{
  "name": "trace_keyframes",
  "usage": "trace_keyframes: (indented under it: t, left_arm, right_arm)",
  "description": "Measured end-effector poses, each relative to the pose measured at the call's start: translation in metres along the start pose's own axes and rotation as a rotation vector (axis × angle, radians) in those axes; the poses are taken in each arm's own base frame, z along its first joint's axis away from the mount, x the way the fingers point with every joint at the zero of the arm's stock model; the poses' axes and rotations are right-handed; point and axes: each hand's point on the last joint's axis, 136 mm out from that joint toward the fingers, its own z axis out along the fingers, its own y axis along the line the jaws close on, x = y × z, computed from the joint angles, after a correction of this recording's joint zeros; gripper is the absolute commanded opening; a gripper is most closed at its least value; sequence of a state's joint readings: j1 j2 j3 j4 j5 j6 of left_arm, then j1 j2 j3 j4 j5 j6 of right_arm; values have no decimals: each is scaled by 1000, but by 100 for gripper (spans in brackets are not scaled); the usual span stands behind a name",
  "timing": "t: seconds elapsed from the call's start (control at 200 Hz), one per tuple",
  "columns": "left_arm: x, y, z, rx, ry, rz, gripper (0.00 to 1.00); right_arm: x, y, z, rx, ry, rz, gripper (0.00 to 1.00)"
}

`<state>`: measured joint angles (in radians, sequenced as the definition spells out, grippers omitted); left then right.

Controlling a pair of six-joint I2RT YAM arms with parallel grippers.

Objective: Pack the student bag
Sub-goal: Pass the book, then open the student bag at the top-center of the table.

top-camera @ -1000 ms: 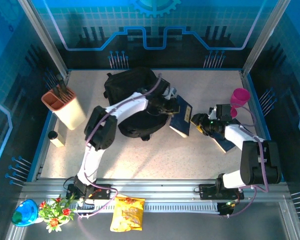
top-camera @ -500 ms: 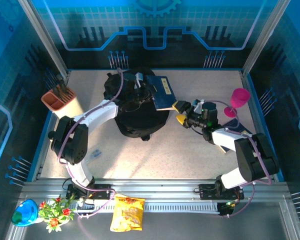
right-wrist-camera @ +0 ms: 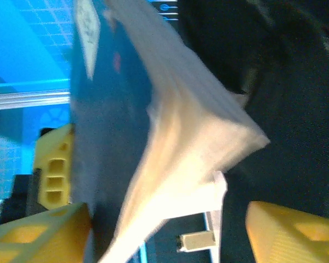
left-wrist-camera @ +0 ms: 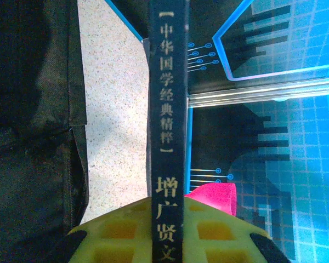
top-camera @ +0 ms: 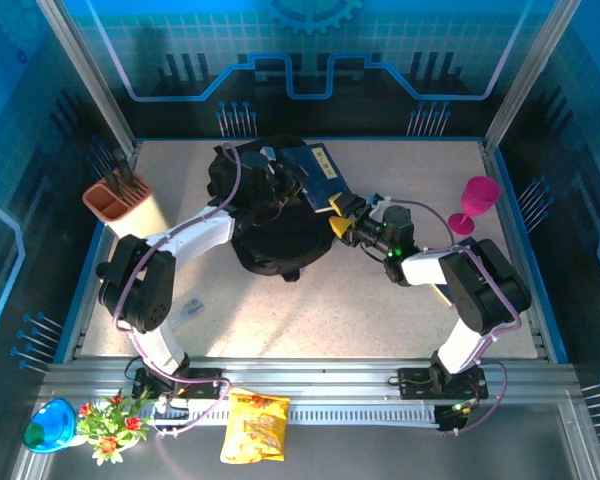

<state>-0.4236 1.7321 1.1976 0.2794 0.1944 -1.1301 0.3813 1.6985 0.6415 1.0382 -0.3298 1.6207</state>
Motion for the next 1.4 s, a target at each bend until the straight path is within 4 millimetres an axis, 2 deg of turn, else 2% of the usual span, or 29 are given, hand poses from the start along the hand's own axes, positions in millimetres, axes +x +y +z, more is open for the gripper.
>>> trace_keyframes:
  t: [0.16,0.305,0.43,0.525,0.605,0.825,0.945,1.061,1.216,1.316,1.401]
  left_arm:
    - [3,-3,0,7,4,-21,6]
    - [3,-1,-1,0,0,-20,12]
    - [4,10,-1,-46,1,11,33]
    - [6,19,-5,-104,11,76,52]
    - [6,23,-9,-150,26,154,62]
    - [13,30,-17,-249,118,387,64]
    - [29,43,-13,-286,204,480,65]
    - [58,61,-4,-337,322,574,64]
    - [106,77,7,-390,480,734,62]
    - [125,79,13,-408,550,828,59]
    - [131,79,17,-424,589,884,58]
  right_arm:
    - [-4,11,3,-28,-16,-19,48]
    - [-6,18,5,-42,-18,-34,19]
    - [-8,19,3,-33,-22,-57,9]
    - [-16,16,-4,13,-43,-81,6]
    - [-28,17,-18,49,-82,-118,5]
    - [-64,49,-70,92,-224,-304,5]
    - [-81,55,-97,143,-289,-382,5]
    - [-93,46,-117,219,-327,-418,5]
    - [-98,27,-136,307,-347,-426,5]
    - [-99,14,-144,347,-351,-412,5]
    - [-99,5,-147,372,-349,-397,5]
